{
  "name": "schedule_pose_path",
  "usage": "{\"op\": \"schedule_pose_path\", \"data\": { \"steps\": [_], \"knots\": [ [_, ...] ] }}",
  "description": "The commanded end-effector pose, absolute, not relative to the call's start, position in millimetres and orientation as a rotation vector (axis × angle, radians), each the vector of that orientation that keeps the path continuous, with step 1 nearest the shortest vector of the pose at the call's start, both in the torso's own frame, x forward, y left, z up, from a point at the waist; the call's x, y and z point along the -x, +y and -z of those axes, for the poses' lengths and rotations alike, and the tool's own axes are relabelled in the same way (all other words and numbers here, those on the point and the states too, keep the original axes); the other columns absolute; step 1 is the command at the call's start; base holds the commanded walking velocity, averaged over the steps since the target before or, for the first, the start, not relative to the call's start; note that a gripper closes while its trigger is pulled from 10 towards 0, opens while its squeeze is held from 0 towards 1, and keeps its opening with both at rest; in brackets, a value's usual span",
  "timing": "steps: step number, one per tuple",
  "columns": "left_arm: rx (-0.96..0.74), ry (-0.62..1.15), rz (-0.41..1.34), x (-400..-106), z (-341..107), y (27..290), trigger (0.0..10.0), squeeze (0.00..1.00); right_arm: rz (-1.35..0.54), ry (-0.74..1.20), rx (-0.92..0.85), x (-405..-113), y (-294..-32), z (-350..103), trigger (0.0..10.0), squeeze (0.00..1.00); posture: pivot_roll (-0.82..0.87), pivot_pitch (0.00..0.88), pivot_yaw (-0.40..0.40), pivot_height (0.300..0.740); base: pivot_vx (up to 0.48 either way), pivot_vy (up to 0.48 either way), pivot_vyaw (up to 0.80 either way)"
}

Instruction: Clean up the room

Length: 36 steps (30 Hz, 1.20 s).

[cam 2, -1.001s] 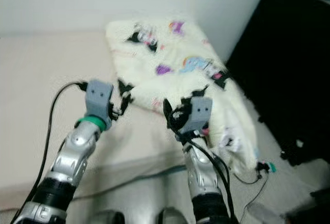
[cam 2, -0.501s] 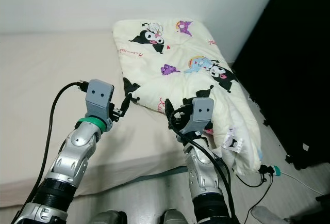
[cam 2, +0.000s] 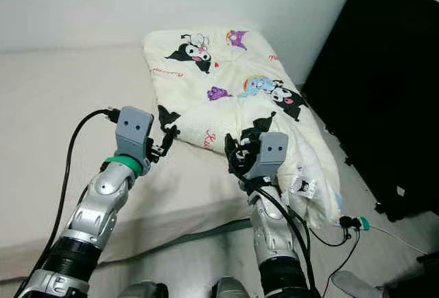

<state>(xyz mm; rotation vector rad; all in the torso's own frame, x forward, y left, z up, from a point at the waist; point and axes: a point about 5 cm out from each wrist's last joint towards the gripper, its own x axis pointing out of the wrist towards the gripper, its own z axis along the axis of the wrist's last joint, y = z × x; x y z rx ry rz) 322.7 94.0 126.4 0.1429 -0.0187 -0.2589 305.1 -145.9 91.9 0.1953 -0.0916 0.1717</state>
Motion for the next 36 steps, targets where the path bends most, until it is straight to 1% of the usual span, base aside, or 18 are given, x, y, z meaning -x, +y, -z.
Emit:
{"op": "schedule_pose_path", "data": {
  "steps": [1, 2, 3, 10, 12, 26, 30, 31, 34, 35, 36],
  "knots": [
    [-0.147, 0.008, 0.264, -320.7, -118.5, 93.0, 10.0, 0.00, -0.157, -0.080, -0.184, -303.4, -149.1, -87.8, 10.0, 0.00, -0.04, 0.000, 0.023, 0.663, 0.000, 0.000, 0.00],
    [-0.147, 0.008, 0.264, -320.7, -118.5, 93.0, 10.0, 0.00, -0.157, -0.080, -0.184, -303.4, -149.1, -87.8, 10.0, 0.00, -0.04, 0.000, 0.023, 0.663, 0.000, 0.000, 0.00],
    [-0.147, 0.008, 0.266, -320.5, -118.3, 92.4, 10.0, 0.00, -0.155, -0.080, -0.182, -303.0, -149.6, -87.4, 10.0, 0.00, -0.04, 0.000, 0.022, 0.653, 0.000, 0.000, 0.00],
    [-0.145, 0.006, 0.264, -321.5, -119.2, 92.4, 10.0, 0.00, -0.150, -0.081, -0.177, -303.3, -151.3, -87.1, 10.0, 0.00, -0.04, 0.000, 0.022, 0.623, 0.000, 0.000, 0.00],
    [-0.147, 0.005, 0.264, -321.4, -119.1, 92.6, 10.0, 0.00, -0.147, -0.084, -0.175, -304.0, -152.5, -87.8, 10.0, 0.00, -0.04, 0.000, 0.023, 0.608, 0.000, 0.000, 0.00],
    [-0.151, 0.007, 0.263, -320.8, -118.9, 93.9, 10.0, 0.00, -0.135, -0.103, -0.151, -305.7, -159.6, -92.4, 10.0, 0.00, -0.04, 0.000, 0.027, 0.558, 0.000, 0.000, 0.00],
    [-0.152, 0.008, 0.261, -321.0, -119.6, 94.5, 10.0, 0.00, -0.135, -0.151, -0.089, -308.5, -168.4, -104.4, 10.0, 0.00, -0.03, 0.000, 0.030, 0.538, 0.000, 0.000, 0.00],
    [-0.153, 0.009, 0.261, -320.9, -119.6, 94.8, 10.0, 0.00, -0.125, -0.182, -0.044, -310.5, -175.9, -113.6, 10.0, 0.00, -0.03, 0.000, 0.032, 0.533, 0.000, 0.000, 0.00],
    [-0.154, 0.009, 0.260, -320.9, -119.6, 95.0, 10.0, 0.00, -0.117, -0.204, -0.013, -311.8, -181.1, -120.2, 10.0, 0.00, -0.03, 0.000, 0.032, 0.528, 0.000, 0.000, 0.00],
    [-0.155, 0.010, 0.260, -320.7, -119.5, 95.2, 10.0, 0.00, -0.094, -0.233, 0.016, -313.7, -190.4, -129.1, 10.0, 0.00, -0.03, 0.000, 0.033, 0.523, 0.000, 0.000, 0.00],
    [-0.155, 0.010, 0.260, -320.7, -119.5, 95.2, 10.0, 0.00, -0.094, -0.233, 0.016, -313.7, -190.4, -129.1, 10.0, 0.00, -0.03, 0.000, 0.033, 0.523, 0.000, 0.000, 0.00]
  ]
}}
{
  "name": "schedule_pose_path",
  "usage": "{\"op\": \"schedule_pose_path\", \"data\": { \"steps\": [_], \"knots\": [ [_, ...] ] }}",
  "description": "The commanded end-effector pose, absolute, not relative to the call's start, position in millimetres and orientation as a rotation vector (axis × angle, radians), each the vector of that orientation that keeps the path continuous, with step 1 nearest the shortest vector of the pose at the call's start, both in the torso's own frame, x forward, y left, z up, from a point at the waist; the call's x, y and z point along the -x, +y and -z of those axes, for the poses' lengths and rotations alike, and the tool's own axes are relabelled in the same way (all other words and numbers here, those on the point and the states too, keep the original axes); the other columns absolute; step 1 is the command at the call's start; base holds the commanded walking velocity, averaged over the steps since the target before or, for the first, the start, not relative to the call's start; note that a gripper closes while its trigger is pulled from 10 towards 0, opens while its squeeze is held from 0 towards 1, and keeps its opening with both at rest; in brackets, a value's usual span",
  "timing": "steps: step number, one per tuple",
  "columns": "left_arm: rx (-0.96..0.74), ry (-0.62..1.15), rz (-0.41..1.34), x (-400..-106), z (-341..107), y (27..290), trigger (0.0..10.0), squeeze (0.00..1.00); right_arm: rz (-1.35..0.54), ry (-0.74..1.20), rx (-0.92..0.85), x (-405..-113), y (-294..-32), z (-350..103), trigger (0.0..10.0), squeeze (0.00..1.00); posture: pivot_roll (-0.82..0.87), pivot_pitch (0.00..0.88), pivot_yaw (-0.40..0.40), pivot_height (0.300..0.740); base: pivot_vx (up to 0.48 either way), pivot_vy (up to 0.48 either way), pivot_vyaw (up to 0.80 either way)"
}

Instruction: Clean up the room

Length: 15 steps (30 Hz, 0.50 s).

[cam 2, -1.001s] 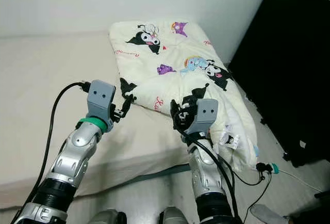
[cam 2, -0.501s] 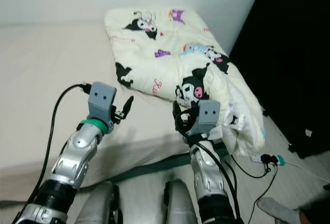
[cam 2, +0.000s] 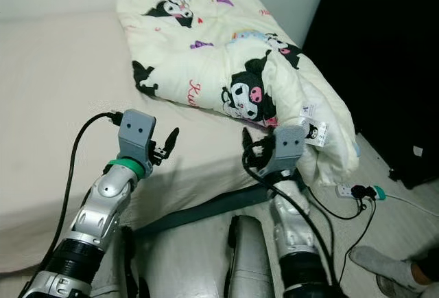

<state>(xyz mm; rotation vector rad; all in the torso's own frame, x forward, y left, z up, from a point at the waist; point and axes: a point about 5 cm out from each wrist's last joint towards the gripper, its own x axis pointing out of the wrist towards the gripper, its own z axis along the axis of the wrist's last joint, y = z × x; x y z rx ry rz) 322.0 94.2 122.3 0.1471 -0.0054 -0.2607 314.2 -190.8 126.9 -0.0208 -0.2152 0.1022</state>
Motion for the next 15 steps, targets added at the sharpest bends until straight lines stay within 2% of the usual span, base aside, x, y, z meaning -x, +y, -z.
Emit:
{"op": "schedule_pose_path", "data": {
  "steps": [1, 8, 10, 11, 15],
  "knots": [
    [-0.156, 0.013, 0.260, -320.4, -119.2, 95.6, 10.0, 0.00, -0.029, -0.294, 0.091, -316.7, -212.5, -148.6, 10.0, 0.00, -0.03, 0.004, 0.036, 0.519, 0.000, 0.000, 0.00],
    [-0.157, 0.014, 0.261, -319.9, -119.1, 95.0, 10.0, 0.00, 0.089, -0.393, 0.205, -317.5, -245.5, -181.3, 10.0, 0.00, -0.03, 0.011, 0.037, 0.519, 0.000, 0.000, 0.00],
    [-0.156, 0.014, 0.261, -319.6, -119.4, 94.7, 10.0, 0.00, 0.155, -0.411, 0.173, -318.3, -262.7, -190.0, 10.0, 0.00, -0.03, 0.013, 0.039, 0.519, 0.000, 0.000, 0.00],
    [-0.156, 0.014, 0.261, -319.6, -119.4, 94.7, 10.0, 0.00, 0.155, -0.411, 0.173, -318.3, -262.7, -190.0, 10.0, 0.00, -0.03, 0.013, 0.039, 0.519, 0.000, 0.000, 0.00],
    [-0.160, 0.015, 0.262, -319.4, -120.0, 95.3, 10.0, 0.00, 0.179, -0.381, -0.038, -328.2, -286.7, -192.2, 10.0, 0.00, -0.02, 0.022, 0.048, 0.519, 0.000, 0.000, 0.00]
  ]
}}
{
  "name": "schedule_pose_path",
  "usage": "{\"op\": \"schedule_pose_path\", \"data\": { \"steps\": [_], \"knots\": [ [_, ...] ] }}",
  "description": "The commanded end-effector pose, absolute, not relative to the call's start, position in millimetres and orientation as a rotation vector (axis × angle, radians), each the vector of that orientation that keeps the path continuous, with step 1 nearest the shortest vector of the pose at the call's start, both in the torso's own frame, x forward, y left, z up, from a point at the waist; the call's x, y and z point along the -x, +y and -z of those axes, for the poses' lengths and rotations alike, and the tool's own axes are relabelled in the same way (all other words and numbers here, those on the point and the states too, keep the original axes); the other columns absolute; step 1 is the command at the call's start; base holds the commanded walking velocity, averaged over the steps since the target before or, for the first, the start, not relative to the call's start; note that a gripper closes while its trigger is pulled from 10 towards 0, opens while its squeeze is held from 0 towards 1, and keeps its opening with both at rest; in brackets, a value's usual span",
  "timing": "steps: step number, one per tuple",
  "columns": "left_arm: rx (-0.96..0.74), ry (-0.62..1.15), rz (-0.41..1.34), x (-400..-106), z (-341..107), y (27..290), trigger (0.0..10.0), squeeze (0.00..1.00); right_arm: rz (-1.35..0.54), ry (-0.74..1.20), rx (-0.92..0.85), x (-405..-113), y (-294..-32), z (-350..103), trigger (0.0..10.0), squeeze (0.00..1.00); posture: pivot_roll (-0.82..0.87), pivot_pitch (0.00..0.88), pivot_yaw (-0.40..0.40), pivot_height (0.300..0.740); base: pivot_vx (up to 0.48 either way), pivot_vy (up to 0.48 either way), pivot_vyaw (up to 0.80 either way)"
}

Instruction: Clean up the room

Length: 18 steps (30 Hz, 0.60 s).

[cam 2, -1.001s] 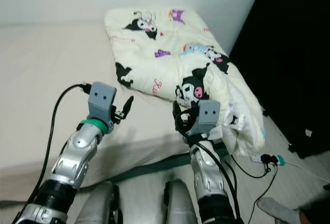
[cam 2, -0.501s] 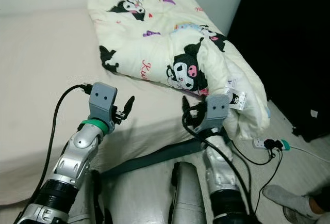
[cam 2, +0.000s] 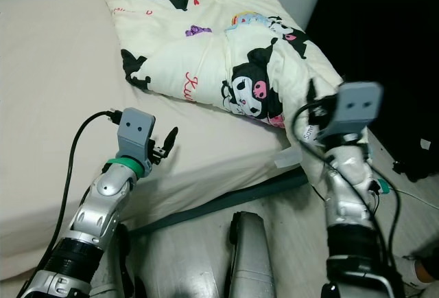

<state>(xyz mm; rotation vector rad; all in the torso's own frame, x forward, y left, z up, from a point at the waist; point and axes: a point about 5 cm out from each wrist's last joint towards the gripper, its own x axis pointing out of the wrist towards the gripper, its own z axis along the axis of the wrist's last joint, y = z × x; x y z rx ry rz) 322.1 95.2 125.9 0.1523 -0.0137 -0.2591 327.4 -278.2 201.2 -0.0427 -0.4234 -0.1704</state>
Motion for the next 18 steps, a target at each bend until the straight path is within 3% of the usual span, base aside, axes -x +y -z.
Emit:
{"op": "schedule_pose_path", "data": {
  "steps": [1, 3, 4, 11, 18],
  "knots": [
    [-0.161, 0.015, 0.262, -319.5, -120.3, 95.8, 10.0, 0.00, 0.173, -0.380, -0.078, -330.8, -289.2, -193.0, 10.0, 0.00, -0.02, 0.024, 0.049, 0.519, 0.000, 0.000, 0.00],
    [-0.161, 0.015, 0.261, -319.5, -120.6, 96.2, 10.0, 0.00, 0.170, -0.380, -0.101, -332.2, -290.5, -193.6, 10.0, 0.00, -0.02, 0.025, 0.050, 0.519, 0.000, 0.000, 0.00],
    [-0.164, 0.016, 0.258, -319.2, -120.7, 97.3, 10.0, 0.00, 0.146, -0.370, -0.171, -339.0, -293.3, -195.8, 10.0, 1.00, -0.01, 0.027, 0.051, 0.519, 0.000, 0.000, 0.00],
    [-0.178, 0.027, 0.241, -314.0, -119.7, 105.6, 10.0, 0.00, 0.030, -0.294, -0.306, -358.2, -289.2, -198.5, 10.0, 1.00, 0.02, 0.061, 0.052, 0.519, 0.000, 0.000, 0.00],
    [-0.191, 0.042, 0.224, -306.2, -117.3, 114.0, 10.0, 0.00, 0.044, -0.181, -0.253, -363.5, -294.0, -189.2, 10.0, 1.00, 0.06, 0.097, 0.050, 0.519, 0.000, 0.000, 0.00]
  ]
}}
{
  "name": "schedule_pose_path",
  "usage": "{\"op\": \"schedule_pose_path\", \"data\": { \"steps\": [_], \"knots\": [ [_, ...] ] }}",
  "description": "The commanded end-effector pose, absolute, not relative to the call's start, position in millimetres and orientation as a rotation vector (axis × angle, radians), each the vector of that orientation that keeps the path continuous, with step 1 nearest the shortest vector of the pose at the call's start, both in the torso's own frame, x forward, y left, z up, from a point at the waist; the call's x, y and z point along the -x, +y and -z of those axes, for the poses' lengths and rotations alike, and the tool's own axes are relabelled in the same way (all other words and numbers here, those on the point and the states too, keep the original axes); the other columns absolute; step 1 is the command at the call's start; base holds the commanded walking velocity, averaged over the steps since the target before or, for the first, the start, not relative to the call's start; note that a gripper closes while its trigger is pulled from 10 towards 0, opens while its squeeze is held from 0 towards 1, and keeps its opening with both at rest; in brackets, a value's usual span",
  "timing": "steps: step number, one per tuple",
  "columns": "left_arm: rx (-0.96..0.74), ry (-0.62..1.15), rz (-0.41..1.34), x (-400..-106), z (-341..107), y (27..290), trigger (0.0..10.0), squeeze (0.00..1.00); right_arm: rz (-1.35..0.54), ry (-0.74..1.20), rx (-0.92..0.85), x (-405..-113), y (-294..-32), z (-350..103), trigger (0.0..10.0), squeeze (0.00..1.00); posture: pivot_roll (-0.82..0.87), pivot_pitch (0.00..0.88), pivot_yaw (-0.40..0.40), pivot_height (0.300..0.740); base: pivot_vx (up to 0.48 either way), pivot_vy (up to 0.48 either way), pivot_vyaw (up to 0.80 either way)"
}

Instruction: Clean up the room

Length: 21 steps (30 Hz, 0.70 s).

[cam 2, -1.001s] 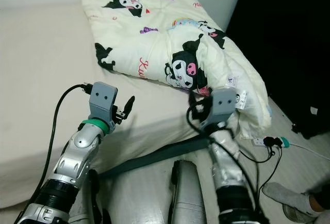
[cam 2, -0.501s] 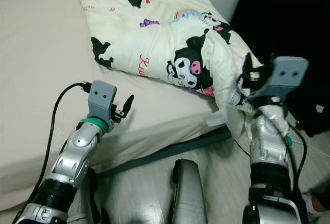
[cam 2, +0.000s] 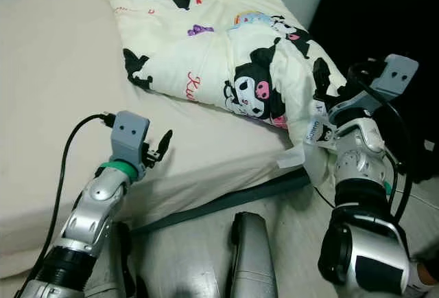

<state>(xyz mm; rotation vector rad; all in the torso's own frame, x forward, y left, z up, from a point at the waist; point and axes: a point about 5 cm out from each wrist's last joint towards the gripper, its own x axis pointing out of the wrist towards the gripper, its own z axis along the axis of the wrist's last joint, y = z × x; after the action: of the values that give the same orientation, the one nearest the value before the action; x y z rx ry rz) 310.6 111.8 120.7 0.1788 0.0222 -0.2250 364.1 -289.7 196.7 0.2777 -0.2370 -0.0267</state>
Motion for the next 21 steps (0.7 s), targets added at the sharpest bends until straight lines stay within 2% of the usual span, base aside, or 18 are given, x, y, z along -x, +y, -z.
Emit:
{"op": "schedule_pose_path", "data": {
  "steps": [1, 8, 9, 10, 11, 12, 17, 18, 20, 21],
  "knots": [
    [-0.195, 0.048, 0.220, -303.5, -116.5, 116.3, 10.0, 0.00, 0.057, -0.148, -0.239, -363.3, -299.1, -186.0, 10.0, 1.00, 0.07, 0.109, 0.052, 0.519, 0.000, 0.000, 0.00],
    [-0.212, 0.068, 0.209, -296.2, -114.2, 124.2, 10.0, 0.00, 0.030, -0.069, -0.244, -364.5, -306.8, -183.6, 10.0, 1.00, 0.09, 0.139, 0.058, 0.519, 0.000, 0.000, 0.00],
    [-0.216, 0.071, 0.202, -294.9, -114.2, 126.9, 10.0, 0.00, 0.017, -0.057, -0.242, -365.6, -306.5, -184.7, 10.0, 0.91, 0.10, 0.147, 0.060, 0.519, 0.000, 0.000, 0.00],
    [-0.219, 0.074, 0.197, -293.9, -114.2, 129.0, 10.0, 0.00, 0.011, -0.044, -0.240, -366.6, -306.4, -185.4, 10.0, 0.22, 0.10, 0.149, 0.061, 0.519, 0.000, 0.000, 0.00],
    [-0.219, 0.074, 0.197, -293.9, -114.2, 129.0, 10.0, 0.00, 0.011, -0.044, -0.240, -366.6, -306.4, -185.4, 10.0, 0.22, 0.10, 0.149, 0.061, 0.519, 0.000, 0.000, 0.00],
    [-0.222, 0.078, 0.191, -292.9, -114.4, 131.1, 10.0, 0.00, 0.004, -0.034, -0.245, -367.6, -306.2, -186.1, 10.0, 0.00, 0.10, 0.152, 0.062, 0.519, 0.000, 0.000, 0.00],
    [-0.230, 0.086, 0.176, -289.9, -116.3, 137.7, 10.0, 0.00, -0.098, -0.012, -0.279, -372.6, -294.2, -186.0, 10.0, 0.00, 0.12, 0.157, 0.066, 0.519, 0.000, 0.000, 0.00],
    [-0.232, 0.087, 0.174, -289.9, -116.6, 138.4, 10.0, 0.00, -0.138, 0.005, -0.286, -373.6, -287.7, -182.5, 3.5, 0.00, 0.12, 0.155, 0.067, 0.519, 0.000, 0.000, 0.00],
    [-0.232, 0.088, 0.173, -289.6, -117.1, 138.9, 10.0, 0.00, -0.163, 0.020, -0.290, -374.3, -283.5, -179.9, 3.5, 0.00, 0.12, 0.154, 0.067, 0.519, 0.000, 0.000, 0.00],
    [-0.233, 0.090, 0.171, -289.6, -117.9, 139.0, 10.0, 0.00, -0.208, 0.046, -0.278, -374.7, -275.6, -173.7, 0.0, 0.00, 0.12, 0.154, 0.067, 0.519, 0.000, 0.000, 0.00]
  ]
}}
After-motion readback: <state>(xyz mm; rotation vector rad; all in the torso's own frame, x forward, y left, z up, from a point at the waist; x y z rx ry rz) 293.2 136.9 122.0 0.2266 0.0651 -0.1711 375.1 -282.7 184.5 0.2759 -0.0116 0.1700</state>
